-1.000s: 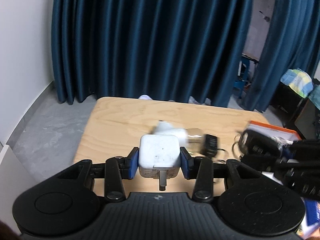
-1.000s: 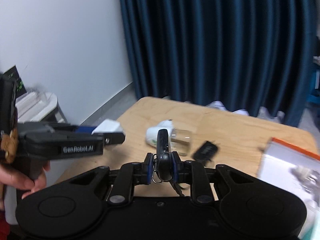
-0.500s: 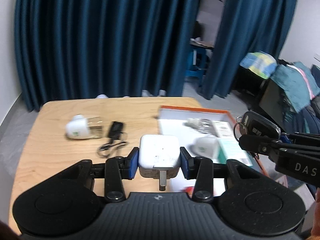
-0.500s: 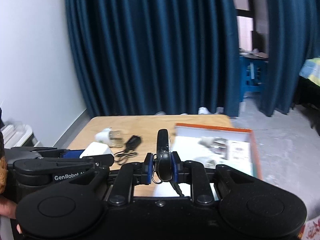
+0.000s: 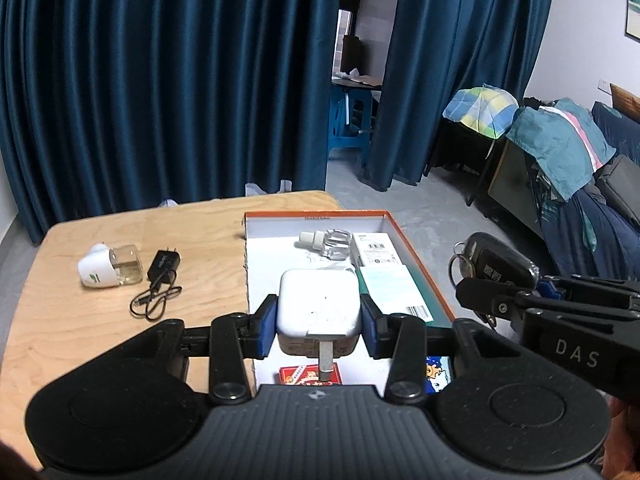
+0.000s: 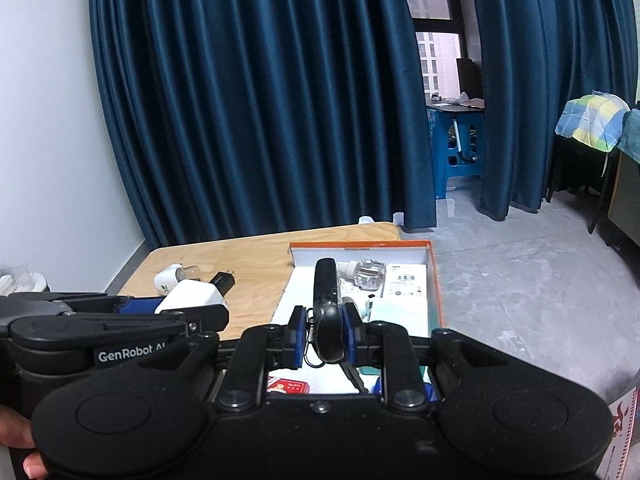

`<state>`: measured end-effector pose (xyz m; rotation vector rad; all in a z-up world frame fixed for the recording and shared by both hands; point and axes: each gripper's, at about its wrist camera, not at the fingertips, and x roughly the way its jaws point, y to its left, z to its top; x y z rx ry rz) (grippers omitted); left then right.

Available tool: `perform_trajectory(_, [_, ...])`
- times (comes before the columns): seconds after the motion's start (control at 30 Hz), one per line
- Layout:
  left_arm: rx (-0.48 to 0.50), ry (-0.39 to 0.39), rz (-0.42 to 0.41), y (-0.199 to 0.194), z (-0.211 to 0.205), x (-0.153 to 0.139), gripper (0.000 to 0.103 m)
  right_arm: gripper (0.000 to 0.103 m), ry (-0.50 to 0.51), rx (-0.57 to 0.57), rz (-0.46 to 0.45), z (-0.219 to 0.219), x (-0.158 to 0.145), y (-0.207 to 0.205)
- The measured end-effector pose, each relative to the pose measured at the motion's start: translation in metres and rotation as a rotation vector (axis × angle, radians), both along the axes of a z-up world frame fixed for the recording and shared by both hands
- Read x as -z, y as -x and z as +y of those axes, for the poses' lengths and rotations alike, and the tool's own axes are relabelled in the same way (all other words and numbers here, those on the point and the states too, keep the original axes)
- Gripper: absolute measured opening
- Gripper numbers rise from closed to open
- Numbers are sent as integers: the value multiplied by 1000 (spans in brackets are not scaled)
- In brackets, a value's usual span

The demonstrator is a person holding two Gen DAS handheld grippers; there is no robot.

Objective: Organize rigid objects
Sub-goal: 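Carry the white charger and black charger over the white box with both grippers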

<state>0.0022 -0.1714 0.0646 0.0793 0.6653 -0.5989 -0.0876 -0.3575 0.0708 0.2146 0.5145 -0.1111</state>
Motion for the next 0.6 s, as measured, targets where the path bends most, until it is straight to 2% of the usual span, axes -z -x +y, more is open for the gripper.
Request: perform_trajectory(0.6, [-7, -10, -11, 6, 0, -6, 43, 24, -17, -4, 0, 1, 3, -3])
